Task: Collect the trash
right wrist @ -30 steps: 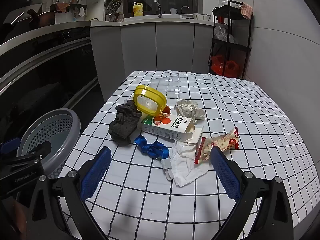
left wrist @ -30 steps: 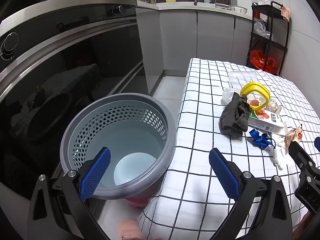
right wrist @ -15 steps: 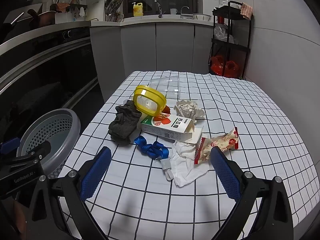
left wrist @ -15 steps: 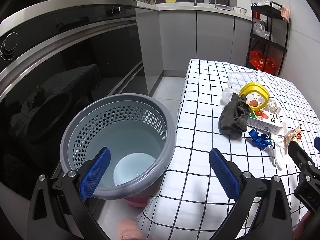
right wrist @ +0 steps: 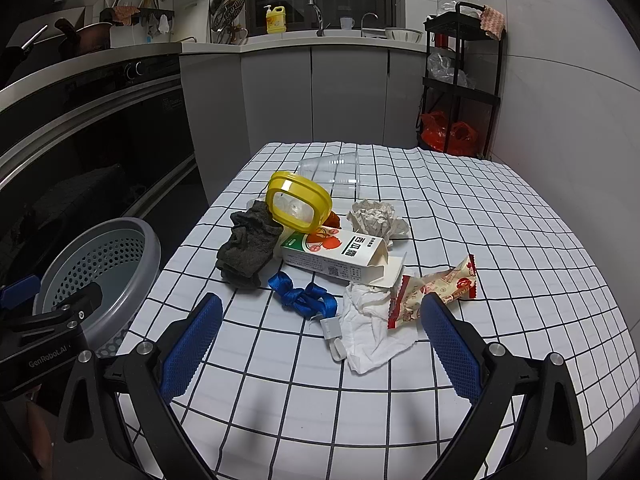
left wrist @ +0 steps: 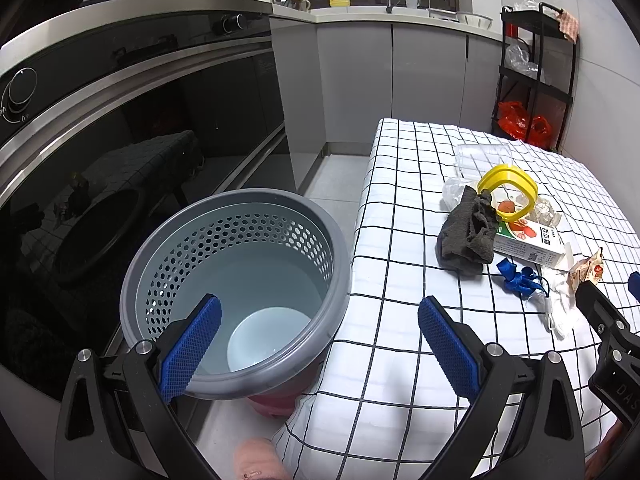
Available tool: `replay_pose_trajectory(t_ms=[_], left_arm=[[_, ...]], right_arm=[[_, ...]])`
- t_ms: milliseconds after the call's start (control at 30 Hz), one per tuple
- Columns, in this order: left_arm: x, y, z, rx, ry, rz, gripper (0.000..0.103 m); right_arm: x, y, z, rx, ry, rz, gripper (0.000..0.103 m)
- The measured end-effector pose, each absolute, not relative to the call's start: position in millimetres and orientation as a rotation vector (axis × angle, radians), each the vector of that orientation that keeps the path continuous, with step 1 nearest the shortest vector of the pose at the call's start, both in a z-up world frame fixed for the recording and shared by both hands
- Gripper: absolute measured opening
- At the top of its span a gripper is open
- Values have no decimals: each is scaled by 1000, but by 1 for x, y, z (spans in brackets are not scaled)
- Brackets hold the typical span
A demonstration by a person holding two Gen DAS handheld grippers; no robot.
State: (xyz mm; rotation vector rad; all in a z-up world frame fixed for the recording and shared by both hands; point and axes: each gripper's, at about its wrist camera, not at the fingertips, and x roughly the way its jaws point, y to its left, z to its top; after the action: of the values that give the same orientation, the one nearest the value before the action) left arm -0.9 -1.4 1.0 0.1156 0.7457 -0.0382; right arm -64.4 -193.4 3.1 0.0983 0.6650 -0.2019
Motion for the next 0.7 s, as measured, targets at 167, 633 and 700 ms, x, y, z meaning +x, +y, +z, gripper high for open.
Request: replay_pose_trajectory(t_ms=[167,633,700], left_arm=[[0,-1,3,120,744,-36,96],[1,1,1,119,748,-39,96],[1,1,1,119,749,-39,96]], right_arm=[[-64,-194,3,98,664,-202,95],[-64,-194,2,98,664,-202,95],[-64,-194,2,98,664,-202,95]])
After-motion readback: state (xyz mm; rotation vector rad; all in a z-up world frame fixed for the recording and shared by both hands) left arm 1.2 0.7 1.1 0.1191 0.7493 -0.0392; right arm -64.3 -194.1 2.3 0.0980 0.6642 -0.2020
